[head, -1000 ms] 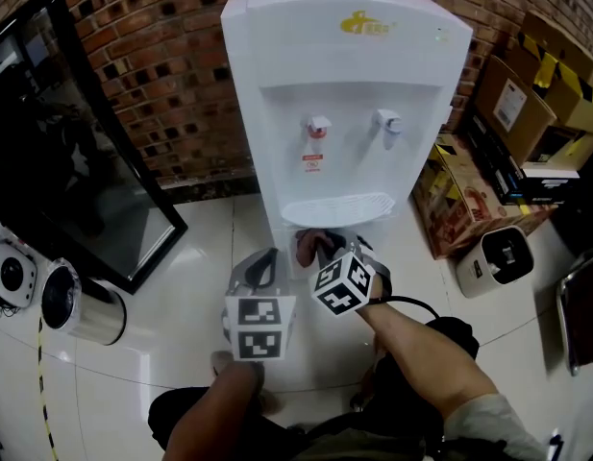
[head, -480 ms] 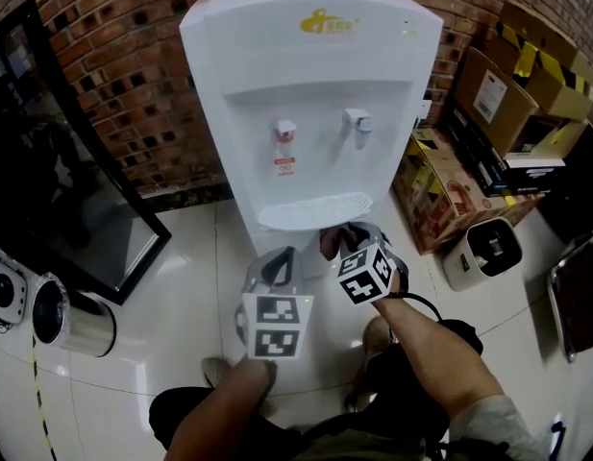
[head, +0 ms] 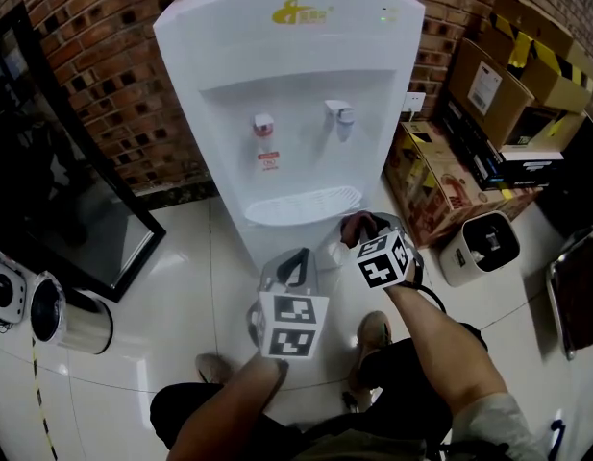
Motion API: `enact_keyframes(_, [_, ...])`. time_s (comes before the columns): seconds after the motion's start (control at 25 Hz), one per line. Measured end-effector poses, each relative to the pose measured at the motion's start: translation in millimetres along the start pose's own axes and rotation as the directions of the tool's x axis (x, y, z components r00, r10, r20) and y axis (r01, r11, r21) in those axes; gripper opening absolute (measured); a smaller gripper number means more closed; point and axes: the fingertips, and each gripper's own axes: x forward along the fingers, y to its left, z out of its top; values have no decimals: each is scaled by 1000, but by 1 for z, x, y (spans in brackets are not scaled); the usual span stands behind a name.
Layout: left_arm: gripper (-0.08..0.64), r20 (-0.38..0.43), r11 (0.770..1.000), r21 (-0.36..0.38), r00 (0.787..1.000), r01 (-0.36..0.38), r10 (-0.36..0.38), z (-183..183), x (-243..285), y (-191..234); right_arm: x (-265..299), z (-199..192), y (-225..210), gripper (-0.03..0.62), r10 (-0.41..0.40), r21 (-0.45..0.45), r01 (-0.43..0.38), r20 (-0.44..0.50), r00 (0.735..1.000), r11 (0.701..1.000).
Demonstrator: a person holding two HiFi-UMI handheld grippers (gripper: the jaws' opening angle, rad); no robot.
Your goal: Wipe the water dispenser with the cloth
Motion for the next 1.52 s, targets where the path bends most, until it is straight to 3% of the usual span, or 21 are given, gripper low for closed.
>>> enact_keyframes(0.24, [0, -41, 1000, 3, 999, -11, 11, -17, 7, -7, 6, -19, -8, 72, -4, -5, 4, -30, 1000, 1000])
enact_keyframes(0.64, [0, -68, 999, 29, 997, -26, 28, -32, 13, -9, -4, -13, -1, 71, 26, 16, -26, -4, 1000, 1000])
enact_keyframes(0.84, [0, -86, 996, 8, 992, -93, 93, -48, -3, 25, -11, 15, 55, 72, 122, -83, -118, 48, 991, 990])
enact_keyframes(1.12, [0, -122, 973, -40, 968, -226, 220, -78, -38, 91, -17, 51, 150, 72, 272, -239, -243, 97, 957, 940])
enact_keyframes(1.36, [0, -154, 949, -80, 944, -306, 292, -101, -64, 135, -11, 75, 213, 72, 339, -320, -289, 113, 934, 902])
enact_keyframes(1.52, [0, -145, 939, -110, 939, -327, 311, -102, -72, 151, -1, 75, 252, 72, 373, -316, -326, 99, 923, 891])
